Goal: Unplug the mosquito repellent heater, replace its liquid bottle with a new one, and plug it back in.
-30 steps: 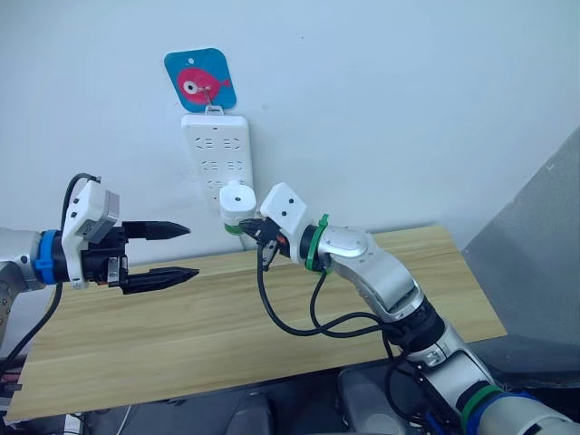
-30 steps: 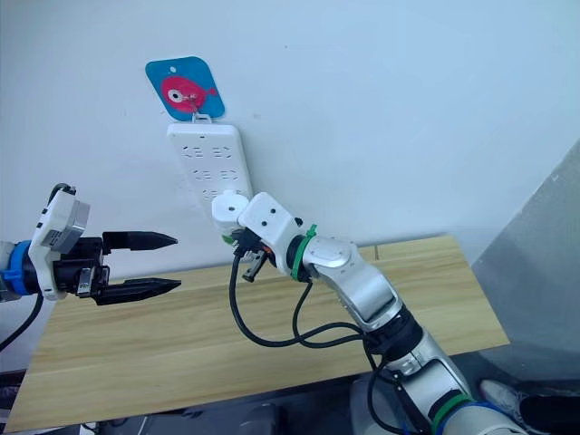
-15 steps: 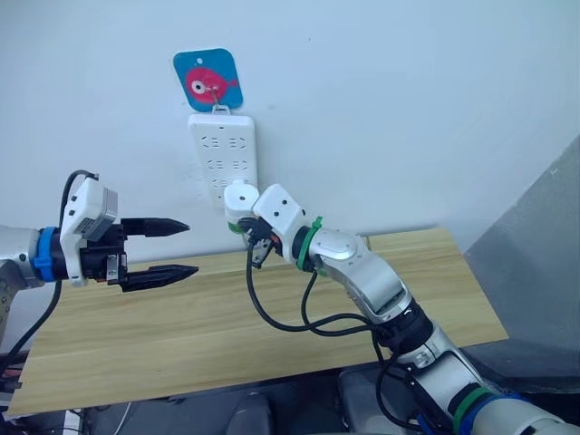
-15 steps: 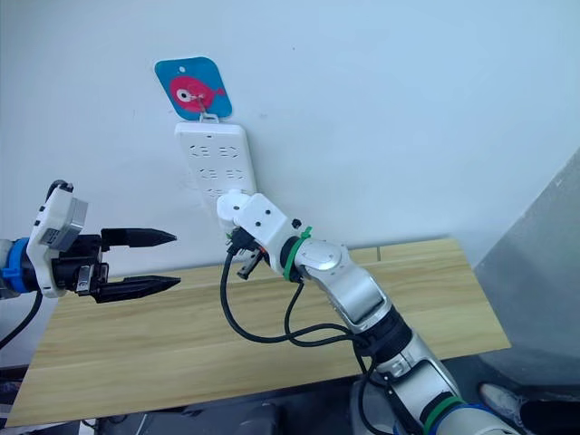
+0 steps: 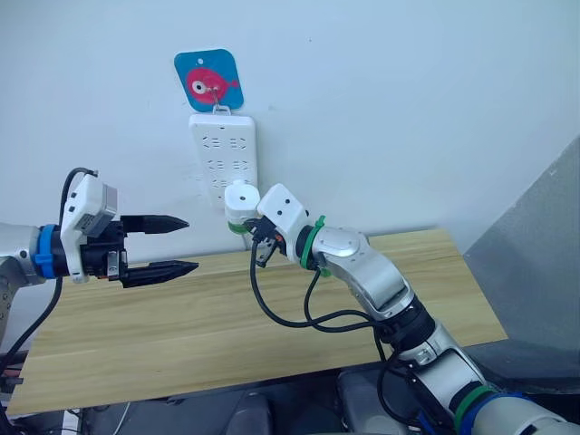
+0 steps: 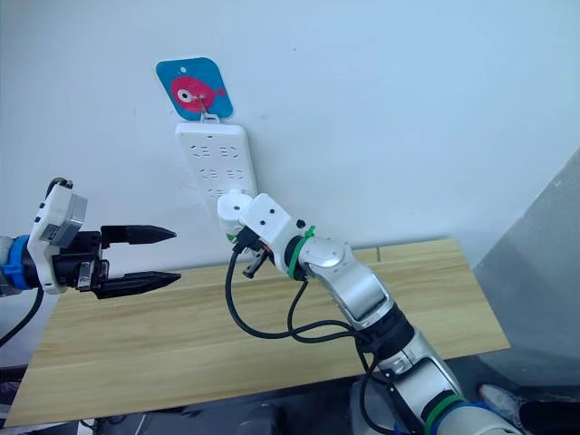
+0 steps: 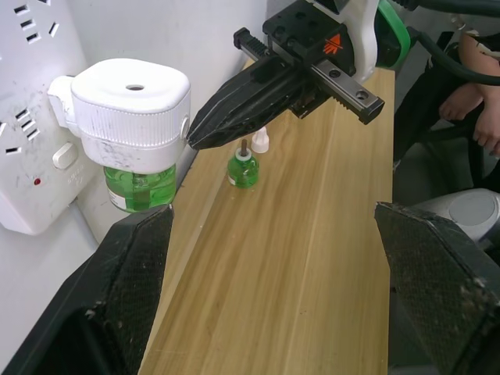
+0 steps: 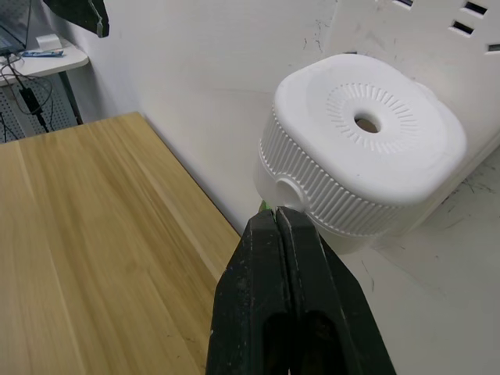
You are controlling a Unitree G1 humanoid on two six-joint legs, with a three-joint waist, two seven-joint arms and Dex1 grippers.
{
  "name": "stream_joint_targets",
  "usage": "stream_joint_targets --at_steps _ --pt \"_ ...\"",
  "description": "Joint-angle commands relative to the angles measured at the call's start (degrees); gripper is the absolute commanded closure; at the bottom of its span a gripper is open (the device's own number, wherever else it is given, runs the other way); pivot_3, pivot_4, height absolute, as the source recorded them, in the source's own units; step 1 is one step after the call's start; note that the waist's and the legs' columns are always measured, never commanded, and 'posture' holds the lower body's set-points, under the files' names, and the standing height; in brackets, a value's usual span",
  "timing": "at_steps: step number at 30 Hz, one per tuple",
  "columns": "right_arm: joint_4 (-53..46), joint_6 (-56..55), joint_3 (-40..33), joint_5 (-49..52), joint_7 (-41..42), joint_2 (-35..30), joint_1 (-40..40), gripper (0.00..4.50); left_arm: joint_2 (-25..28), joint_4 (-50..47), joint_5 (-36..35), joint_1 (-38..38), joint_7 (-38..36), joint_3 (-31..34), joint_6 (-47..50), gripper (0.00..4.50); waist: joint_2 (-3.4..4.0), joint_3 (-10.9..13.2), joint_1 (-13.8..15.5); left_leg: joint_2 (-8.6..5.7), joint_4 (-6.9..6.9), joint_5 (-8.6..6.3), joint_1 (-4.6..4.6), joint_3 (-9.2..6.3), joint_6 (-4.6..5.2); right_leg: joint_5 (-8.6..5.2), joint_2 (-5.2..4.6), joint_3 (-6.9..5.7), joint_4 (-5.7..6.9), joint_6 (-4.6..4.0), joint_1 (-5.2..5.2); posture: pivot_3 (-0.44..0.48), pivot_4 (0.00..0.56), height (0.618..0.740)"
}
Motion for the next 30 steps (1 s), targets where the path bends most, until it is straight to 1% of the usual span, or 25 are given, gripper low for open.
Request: stream_joint_targets --at_steps 1,15,25,30 --pt "-2.7 -0.2 -2.4 0.4 -0.7 0.8 -1.7 4.48 0.5 -0.1 0.1 -0.9 -0.1 0.4 -1.1 0.2 0.0 0.0 0.0 0.0 0.0 0.0 0.0 0.0 -0.01 0.0 0.0 0.0 0.01 0.0 0.0 -0.046 0.094 0.74" --pt "-5.4 2.8 -4.0 1.7 -1.6 2.2 -0.6 4.48 0.3 -0.1 0.0 -1.5 0.2 -0.4 -0.8 0.2 -0.01 0.0 0.0 0.0 0.0 0.02 0.02 -0.01 -0.03 0.0 0.01 0.0 0.09 0.0 -0.01 -0.05 0.099 0.74" --pt "-4.8 2.4 -2.2 -0.4 -4.0 2.1 -0.4 4.48 0.3 0.1 -0.1 -2.1 0.5 -0.9 -0.6 0.2 -0.01 0.0 0.0 0.0 0.01 0.03 0.1 -0.01 -0.04 0.0 0.01 0.0 0.22 0.0 0.0 -0.052 0.103 0.74" --pt "-3.7 -0.5 -1.4 -3.1 -7.2 2.8 -0.5 4.48 0.1 0.3 -0.2 -2.8 0.8 -1.1 -0.3 0.2 -0.01 0.0 0.0 0.0 0.01 0.04 0.18 0.0 -0.05 -0.01 0.02 0.01 0.3 -0.02 0.01 -0.054 0.103 0.74"
